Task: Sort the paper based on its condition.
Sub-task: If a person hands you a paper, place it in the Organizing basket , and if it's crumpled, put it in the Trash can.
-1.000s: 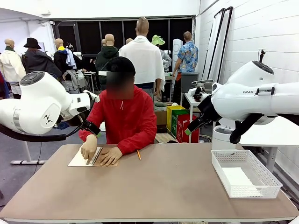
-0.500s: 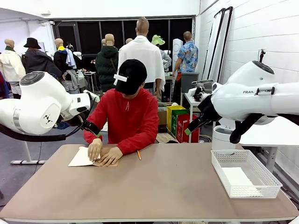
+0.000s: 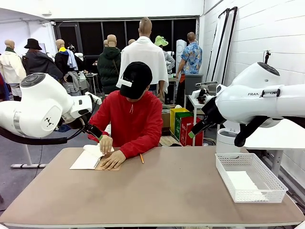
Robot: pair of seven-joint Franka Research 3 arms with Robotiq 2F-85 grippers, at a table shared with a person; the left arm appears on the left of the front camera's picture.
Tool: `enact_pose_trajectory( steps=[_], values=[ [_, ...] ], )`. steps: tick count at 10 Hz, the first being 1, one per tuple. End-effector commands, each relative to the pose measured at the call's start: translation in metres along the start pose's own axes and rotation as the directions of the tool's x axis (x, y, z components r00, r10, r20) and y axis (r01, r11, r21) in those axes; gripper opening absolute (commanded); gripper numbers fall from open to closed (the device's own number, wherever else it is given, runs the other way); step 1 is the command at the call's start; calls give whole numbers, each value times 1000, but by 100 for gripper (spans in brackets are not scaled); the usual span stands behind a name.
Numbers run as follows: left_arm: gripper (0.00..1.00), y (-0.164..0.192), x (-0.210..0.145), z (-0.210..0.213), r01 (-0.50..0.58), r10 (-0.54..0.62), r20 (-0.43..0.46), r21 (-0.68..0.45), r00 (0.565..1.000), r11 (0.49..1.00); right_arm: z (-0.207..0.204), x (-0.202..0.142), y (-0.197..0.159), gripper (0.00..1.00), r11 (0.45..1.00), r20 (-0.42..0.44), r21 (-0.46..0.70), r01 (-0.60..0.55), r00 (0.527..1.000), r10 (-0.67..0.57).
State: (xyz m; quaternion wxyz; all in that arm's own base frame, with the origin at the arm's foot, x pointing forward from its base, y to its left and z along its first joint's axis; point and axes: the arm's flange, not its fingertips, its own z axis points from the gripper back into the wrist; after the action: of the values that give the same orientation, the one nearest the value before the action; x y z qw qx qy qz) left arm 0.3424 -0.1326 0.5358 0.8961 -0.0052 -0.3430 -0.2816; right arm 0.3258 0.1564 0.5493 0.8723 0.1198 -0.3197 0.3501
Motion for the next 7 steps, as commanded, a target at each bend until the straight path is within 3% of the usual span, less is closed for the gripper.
enact_pose_trajectory(
  steps=[1,7],
  values=[
    [100,0,0,0,2,-2,5,0,1000,1000,0,-1,0,100,1000,-7,8,-13,1000,13],
    [100,0,0,0,2,-2,5,0,1000,1000,0,-1,0,100,1000,-7,8,-13,1000,13]
  ],
)
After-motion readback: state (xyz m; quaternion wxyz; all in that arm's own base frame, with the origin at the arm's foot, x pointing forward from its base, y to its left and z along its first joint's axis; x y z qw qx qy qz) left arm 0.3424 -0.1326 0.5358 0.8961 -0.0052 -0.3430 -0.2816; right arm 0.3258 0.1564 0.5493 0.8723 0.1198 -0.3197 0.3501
